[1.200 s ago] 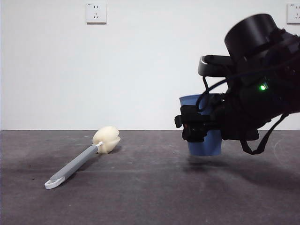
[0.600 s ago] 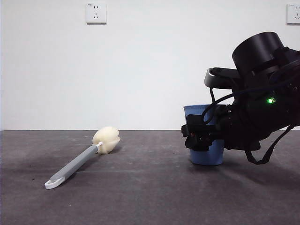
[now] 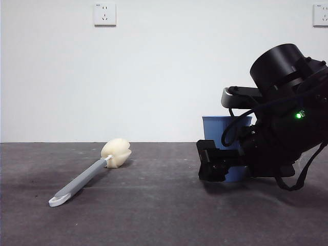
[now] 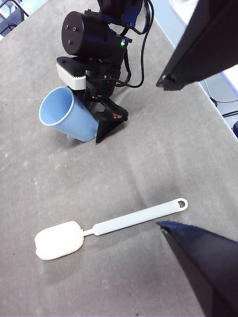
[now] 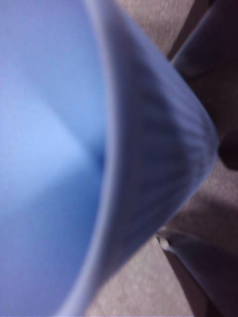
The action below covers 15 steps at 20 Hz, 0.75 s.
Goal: Pick up the cup brush,pick up the cup,insert the brush into the cup,clean the cup,put the cup brush back,put the cup back to the fixed position on the table
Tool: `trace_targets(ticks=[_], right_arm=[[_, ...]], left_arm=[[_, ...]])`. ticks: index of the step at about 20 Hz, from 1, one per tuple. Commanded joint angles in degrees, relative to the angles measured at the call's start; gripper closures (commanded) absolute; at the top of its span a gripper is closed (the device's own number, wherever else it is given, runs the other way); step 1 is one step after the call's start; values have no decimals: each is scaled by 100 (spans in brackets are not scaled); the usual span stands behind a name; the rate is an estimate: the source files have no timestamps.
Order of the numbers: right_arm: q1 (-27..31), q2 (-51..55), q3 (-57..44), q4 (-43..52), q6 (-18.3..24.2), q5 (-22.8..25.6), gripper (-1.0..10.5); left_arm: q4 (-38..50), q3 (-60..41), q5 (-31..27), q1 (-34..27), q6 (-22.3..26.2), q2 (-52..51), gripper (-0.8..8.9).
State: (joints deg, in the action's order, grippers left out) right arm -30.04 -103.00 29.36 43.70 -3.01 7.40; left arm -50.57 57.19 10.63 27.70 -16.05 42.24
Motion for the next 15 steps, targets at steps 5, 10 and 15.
trace_targets(ticks=[5, 10, 15], right_arm=[[-79, 376, -50, -1134, -407, 0, 428], [-227, 1971, -50, -3460, -640, -247, 429], [-269, 4234, -46, -5761, -960, -772, 436]], left_arm=[[-15, -50, -85, 7, 111, -15, 374], [-15, -50, -157, 7, 133, -15, 374], [-17, -50, -151, 7, 269, -15, 374]])
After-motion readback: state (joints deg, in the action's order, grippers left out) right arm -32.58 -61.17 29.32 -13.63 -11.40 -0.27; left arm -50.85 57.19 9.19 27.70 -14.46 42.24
